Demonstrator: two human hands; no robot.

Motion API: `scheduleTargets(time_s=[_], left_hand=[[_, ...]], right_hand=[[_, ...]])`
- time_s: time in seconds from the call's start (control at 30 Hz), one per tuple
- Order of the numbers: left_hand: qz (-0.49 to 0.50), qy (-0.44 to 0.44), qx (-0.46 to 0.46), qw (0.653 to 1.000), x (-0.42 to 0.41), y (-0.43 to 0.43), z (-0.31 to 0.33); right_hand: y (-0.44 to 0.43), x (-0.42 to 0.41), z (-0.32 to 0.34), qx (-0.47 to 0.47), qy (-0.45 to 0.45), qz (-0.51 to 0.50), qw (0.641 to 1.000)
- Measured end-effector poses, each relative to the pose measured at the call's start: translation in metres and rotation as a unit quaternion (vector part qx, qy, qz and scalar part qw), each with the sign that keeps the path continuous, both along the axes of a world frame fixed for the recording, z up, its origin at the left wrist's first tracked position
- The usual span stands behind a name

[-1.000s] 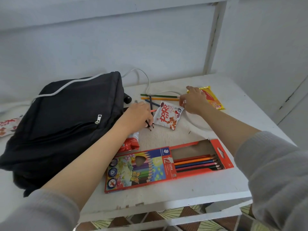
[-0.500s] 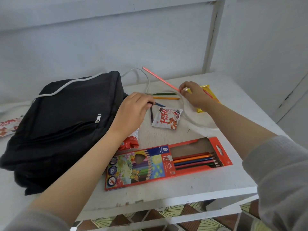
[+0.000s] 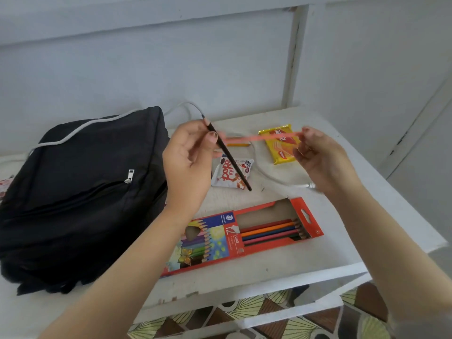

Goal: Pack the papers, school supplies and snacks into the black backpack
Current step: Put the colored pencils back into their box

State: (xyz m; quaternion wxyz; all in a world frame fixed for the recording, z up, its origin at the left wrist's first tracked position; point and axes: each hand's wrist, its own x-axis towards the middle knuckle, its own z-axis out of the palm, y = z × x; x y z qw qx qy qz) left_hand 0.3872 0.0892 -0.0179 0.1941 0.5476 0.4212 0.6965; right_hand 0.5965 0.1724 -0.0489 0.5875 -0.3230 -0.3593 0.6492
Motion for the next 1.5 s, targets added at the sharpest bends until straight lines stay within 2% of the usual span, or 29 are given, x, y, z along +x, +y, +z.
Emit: scheduleTargets(time_s=[0.17, 0.47, 0.57, 0.73, 0.83, 0.97, 1.23, 1.4, 1.5], left_hand=[[-0.041, 0.016, -0.034, 0.998, 0.012, -0.009, -0.020], [-0.032, 0.156, -0.048, 0.986, 0.031, -0.007, -0.039], [-0.063, 0.210, -0.091, 0.971, 0.033, -0.002, -0.047], [-0.066, 0.248, -0.111, 0.960, 0.042, 0.002, -0.068], [-0.064, 0.256, -0.118, 0.957, 0.049, 0.007, -0.076], [-0.071, 0.278, -0.126, 0.950, 0.054, 0.007, -0.081], [-0.095, 0.323, -0.170, 0.926, 0.048, 0.000, -0.094], [-0.080, 0.341, -0.166, 0.922, 0.041, -0.004, -0.096], [-0.073, 0.335, -0.162, 0.925, 0.037, -0.007, -0.096]], right_hand=[[-0.038, 0.028, -0.016, -0.002, -0.089, -0.110, 0.990], [-0.066, 0.036, -0.019, 0.045, -0.255, -0.151, 0.954], [-0.072, 0.030, -0.025, 0.049, -0.292, -0.167, 0.940], [-0.082, 0.019, -0.039, 0.060, -0.375, -0.184, 0.907], [-0.086, 0.016, -0.046, 0.065, -0.459, -0.164, 0.871], [-0.089, 0.018, -0.057, 0.115, -0.606, -0.085, 0.783], [-0.094, 0.009, -0.072, 0.181, -0.674, -0.075, 0.712], [-0.100, 0.003, -0.079, 0.224, -0.695, -0.137, 0.669], [-0.101, 0.004, -0.074, 0.239, -0.662, -0.158, 0.693]])
